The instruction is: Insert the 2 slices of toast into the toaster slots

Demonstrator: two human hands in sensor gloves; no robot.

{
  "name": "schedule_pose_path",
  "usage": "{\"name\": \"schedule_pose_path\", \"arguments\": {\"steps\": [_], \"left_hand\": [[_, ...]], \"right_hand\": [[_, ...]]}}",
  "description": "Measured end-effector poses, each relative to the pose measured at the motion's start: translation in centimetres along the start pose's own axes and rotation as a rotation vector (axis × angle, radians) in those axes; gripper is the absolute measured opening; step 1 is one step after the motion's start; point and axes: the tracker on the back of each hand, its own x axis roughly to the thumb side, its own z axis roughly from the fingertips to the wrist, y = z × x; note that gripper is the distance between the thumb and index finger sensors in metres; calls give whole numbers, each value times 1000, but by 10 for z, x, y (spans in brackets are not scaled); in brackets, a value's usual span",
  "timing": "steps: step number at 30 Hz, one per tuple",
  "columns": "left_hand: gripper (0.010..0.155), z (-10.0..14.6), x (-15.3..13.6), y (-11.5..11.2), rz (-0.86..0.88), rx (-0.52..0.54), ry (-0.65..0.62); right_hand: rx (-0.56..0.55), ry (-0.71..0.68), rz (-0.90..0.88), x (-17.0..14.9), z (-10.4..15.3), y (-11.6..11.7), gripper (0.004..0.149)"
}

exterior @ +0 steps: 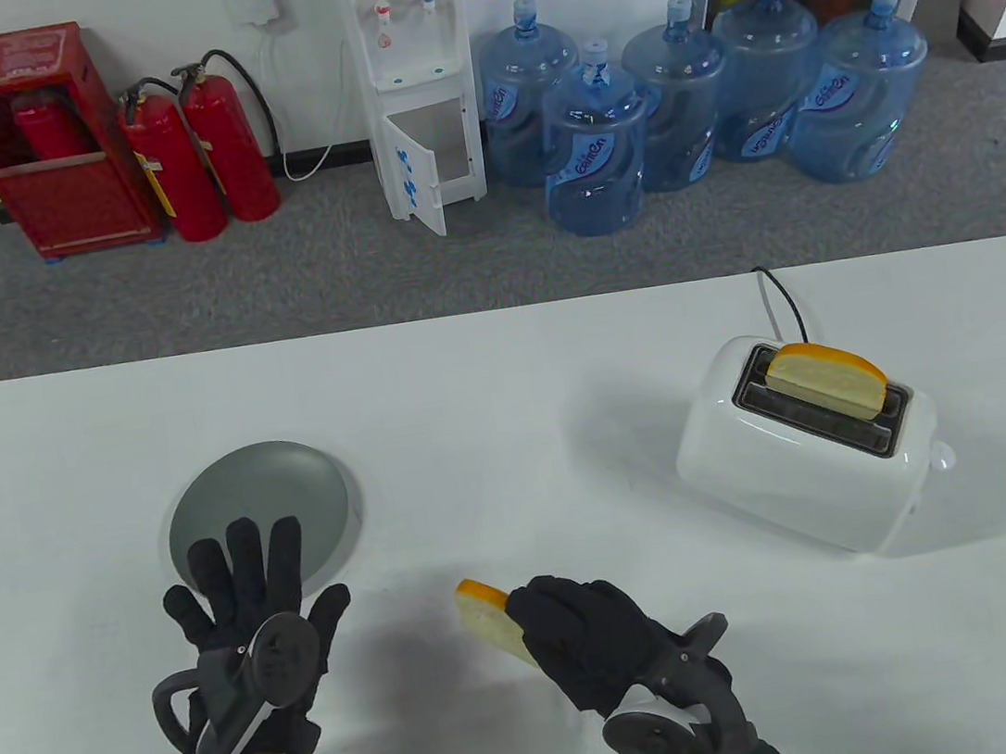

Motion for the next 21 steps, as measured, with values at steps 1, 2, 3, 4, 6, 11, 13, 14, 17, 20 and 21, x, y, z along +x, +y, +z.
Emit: {"name": "schedule_pose_path", "arguments": {"steps": [1,2,3,4,6,11,13,14,17,20,21], "left_hand": [[78,0,0,0,1,0,-1],[77,0,0,-1,2,-1,-2],[78,0,0,-1,2,-1,-4],[78,0,1,-1,3,-2,-6],[77,0,1,-1,7,-6,-6],[77,-1,1,-2,16,-6,-11],[77,-1,1,-2,17,-8,-10],[77,-1,1,-3,18,-10,-9],[77,-2,1,-6,10,-29,-7],[77,-3,0,-6,5,-36,-3],[77,-2,0,-6,11,-35,-1]], "right_hand": [[-1,-1,3,1,-1,-1,53],[-2,-2,7,1,-4,-3,53],[-2,0,7,1,-5,-5,53],[-5,4,9,1,-7,-8,53],[-7,15,4,-1,-12,-13,53],[-10,18,46,-9,-27,-37,53],[-19,24,67,-13,-35,-49,53],[-26,28,75,-15,-40,-58,53],[-54,50,92,-23,-54,-83,53],[-68,77,103,-33,-65,-102,53],[-71,94,114,-38,-69,-111,53]]}}
